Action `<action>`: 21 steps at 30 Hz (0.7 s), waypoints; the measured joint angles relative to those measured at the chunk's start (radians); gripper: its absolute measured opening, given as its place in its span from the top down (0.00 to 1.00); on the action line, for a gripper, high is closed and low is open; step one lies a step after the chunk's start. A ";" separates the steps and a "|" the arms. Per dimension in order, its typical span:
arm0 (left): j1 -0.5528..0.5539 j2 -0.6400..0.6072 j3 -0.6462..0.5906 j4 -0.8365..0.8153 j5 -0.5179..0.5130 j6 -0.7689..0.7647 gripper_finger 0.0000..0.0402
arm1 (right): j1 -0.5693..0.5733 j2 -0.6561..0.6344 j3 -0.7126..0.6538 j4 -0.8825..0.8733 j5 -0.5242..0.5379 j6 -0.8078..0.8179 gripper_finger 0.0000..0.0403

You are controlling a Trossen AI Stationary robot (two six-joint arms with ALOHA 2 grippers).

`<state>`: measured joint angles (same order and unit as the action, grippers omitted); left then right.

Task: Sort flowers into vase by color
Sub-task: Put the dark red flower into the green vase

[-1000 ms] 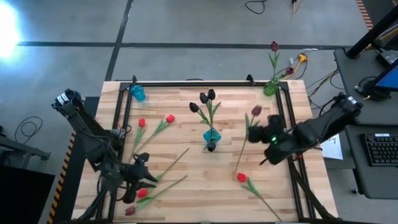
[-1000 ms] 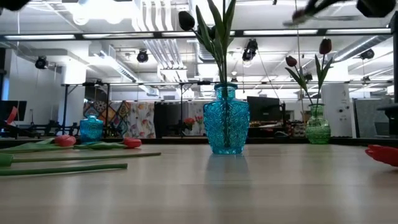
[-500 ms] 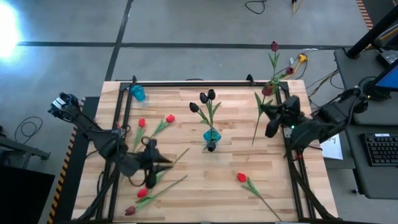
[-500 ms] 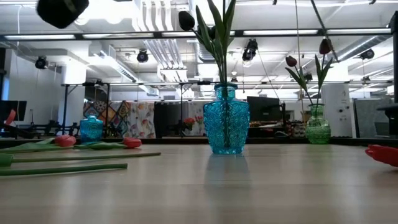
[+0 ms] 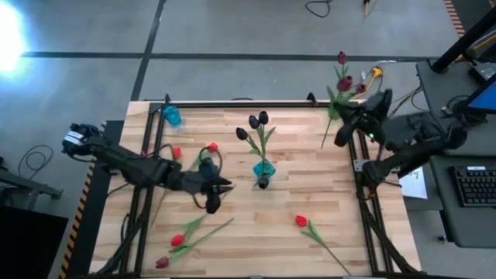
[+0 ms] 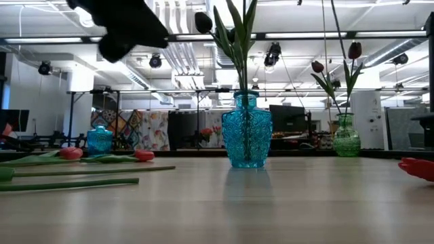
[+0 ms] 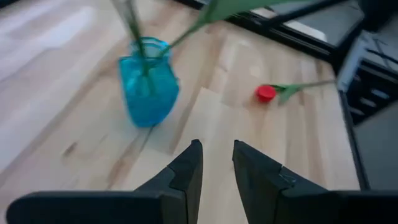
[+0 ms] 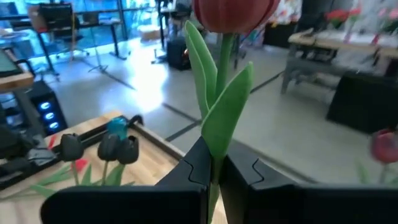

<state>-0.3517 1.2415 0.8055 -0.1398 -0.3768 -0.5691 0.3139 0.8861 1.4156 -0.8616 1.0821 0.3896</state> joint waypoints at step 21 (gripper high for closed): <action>0.357 -0.077 -0.081 0.027 0.422 0.254 0.81 | -0.606 0.077 -0.030 0.602 -0.335 -0.644 0.97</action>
<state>0.0056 1.1641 0.7241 -0.1127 0.0456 -0.3154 -0.2925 0.9635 1.3854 -0.2598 0.7466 -0.2542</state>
